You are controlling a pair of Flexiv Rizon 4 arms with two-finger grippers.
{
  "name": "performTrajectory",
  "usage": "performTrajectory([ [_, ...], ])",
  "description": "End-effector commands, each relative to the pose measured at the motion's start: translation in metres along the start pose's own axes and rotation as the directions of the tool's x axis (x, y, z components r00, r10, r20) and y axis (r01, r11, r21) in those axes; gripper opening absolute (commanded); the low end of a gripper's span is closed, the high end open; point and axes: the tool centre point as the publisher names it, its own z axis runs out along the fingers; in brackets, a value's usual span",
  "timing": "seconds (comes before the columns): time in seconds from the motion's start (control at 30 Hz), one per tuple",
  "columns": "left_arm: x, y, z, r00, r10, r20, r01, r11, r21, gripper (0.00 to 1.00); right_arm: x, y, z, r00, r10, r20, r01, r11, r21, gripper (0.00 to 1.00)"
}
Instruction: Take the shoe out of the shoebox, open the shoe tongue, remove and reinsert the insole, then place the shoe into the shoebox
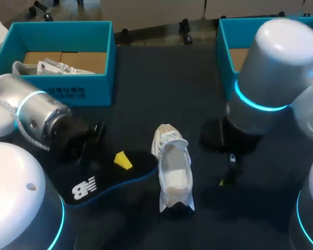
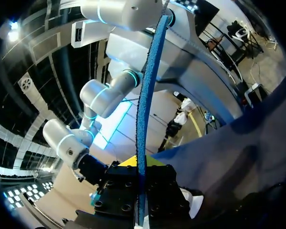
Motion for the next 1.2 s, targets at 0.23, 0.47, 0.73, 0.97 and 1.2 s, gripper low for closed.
performTrajectory([
  [0.23, 0.014, -0.015, 0.023, 1.0, -0.014, 0.022, 0.015, 1.0, -0.028, 0.0, -0.002, 0.016, 0.036, 0.999, -0.047, 0.001, 0.047, 0.998, 0.031, 1.0],
  [0.47, 0.019, -0.014, 0.038, 0.998, -0.037, 0.051, 0.038, 0.999, -0.027, 0.0, 0.003, 0.014, 0.05, 0.997, -0.066, 0.03, 0.065, 0.998, 0.023, 1.0],
  [0.73, 0.019, -0.009, 0.05, 0.99, -0.099, 0.097, 0.105, 0.992, -0.065, 0.0, 0.004, 0.014, 0.061, 0.997, -0.067, 0.045, 0.068, 0.998, -0.003, 1.0],
  [0.97, 0.018, -0.008, 0.05, 0.992, -0.091, 0.087, 0.097, 0.993, -0.066, 0.0, 0.004, 0.015, 0.054, 1.0, -0.022, -0.014, 0.022, 0.998, -0.054, 1.0],
  [1.2, 0.021, 0.003, 0.057, 0.989, -0.1, 0.113, 0.11, 0.99, -0.091, 0.0, 0.008, 0.022, 0.044, 1.0, -0.015, -0.01, 0.015, 0.999, -0.041, 1.0],
])
